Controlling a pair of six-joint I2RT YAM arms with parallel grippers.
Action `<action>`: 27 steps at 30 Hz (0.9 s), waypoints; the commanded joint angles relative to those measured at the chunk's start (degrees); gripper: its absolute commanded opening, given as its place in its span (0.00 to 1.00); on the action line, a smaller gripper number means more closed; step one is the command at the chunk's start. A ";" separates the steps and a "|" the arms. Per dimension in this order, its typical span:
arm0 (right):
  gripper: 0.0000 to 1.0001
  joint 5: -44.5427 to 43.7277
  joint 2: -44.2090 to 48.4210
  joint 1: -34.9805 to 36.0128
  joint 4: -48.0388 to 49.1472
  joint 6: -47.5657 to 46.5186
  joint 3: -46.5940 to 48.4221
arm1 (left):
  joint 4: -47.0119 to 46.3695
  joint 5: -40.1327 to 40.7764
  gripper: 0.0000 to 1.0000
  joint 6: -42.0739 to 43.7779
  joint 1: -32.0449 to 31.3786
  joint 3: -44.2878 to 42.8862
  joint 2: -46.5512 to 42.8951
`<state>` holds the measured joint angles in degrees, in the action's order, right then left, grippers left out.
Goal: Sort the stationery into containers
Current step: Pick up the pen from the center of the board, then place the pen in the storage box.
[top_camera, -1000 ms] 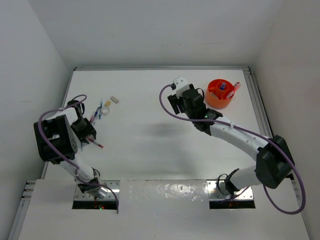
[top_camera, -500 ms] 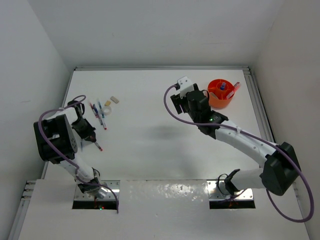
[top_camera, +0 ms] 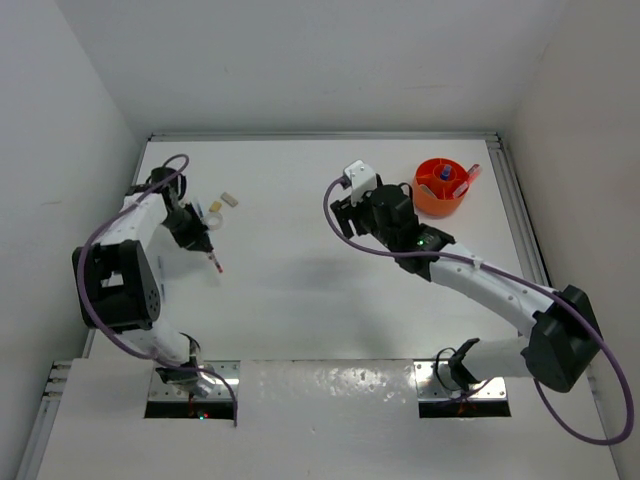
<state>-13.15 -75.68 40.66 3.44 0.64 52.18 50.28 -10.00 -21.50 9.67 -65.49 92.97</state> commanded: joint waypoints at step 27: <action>0.61 23.96 2.03 -5.25 24.67 30.81 5.56 | -47.81 -32.10 0.00 30.91 -31.73 -0.08 -21.25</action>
<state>9.69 -74.00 34.87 20.73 26.39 58.13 7.97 -39.99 10.74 -21.12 -67.31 72.60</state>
